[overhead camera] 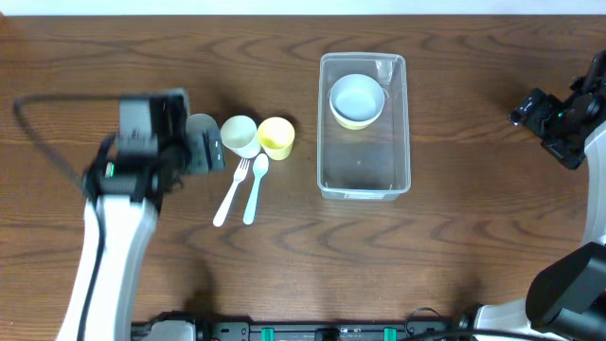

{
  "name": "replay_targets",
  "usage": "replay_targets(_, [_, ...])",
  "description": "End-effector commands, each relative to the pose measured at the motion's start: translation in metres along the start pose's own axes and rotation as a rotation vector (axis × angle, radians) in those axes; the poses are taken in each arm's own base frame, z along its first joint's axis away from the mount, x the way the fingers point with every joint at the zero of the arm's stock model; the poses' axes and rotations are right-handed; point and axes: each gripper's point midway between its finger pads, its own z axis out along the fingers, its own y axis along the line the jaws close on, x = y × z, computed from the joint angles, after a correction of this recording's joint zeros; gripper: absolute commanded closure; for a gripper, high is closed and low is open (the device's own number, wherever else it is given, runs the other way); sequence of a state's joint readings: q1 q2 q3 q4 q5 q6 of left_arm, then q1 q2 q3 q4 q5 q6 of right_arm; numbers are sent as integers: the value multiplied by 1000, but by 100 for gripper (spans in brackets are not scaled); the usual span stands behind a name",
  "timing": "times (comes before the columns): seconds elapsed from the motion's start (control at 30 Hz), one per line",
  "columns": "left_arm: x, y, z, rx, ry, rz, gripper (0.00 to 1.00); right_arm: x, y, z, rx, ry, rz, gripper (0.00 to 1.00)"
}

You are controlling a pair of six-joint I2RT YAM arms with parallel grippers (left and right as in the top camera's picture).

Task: Pack container
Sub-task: 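Grasp the pale blue cup with the left gripper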

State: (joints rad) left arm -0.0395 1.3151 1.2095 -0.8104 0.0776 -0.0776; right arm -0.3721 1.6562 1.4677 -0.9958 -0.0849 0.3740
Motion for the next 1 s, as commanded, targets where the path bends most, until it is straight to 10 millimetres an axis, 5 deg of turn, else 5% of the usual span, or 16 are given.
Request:
replay_targets(0.0, [-22, 12, 22, -37, 35, -16, 2, -1, -4, 2, 10, 2, 6, 1])
replay_targets(0.27, [-14, 64, 76, -124, 136, -315, 2, -1, -4, 2, 10, 2, 6, 1])
replay_targets(0.67, [1, 77, 127, -139, 222, -309, 1, -1, -4, 2, 10, 2, 6, 1])
replay_targets(0.77, [4, 79, 142, -141, 234, -311, 20, -1, -4, 2, 10, 2, 6, 1])
replay_targets(0.83, [4, 80, 151, -141, 233, -311, 48, -1, -4, 2, 10, 2, 6, 1])
replay_targets(0.97, [4, 80, 156, -140, 231, -310, 68, -1, -4, 2, 10, 2, 6, 1])
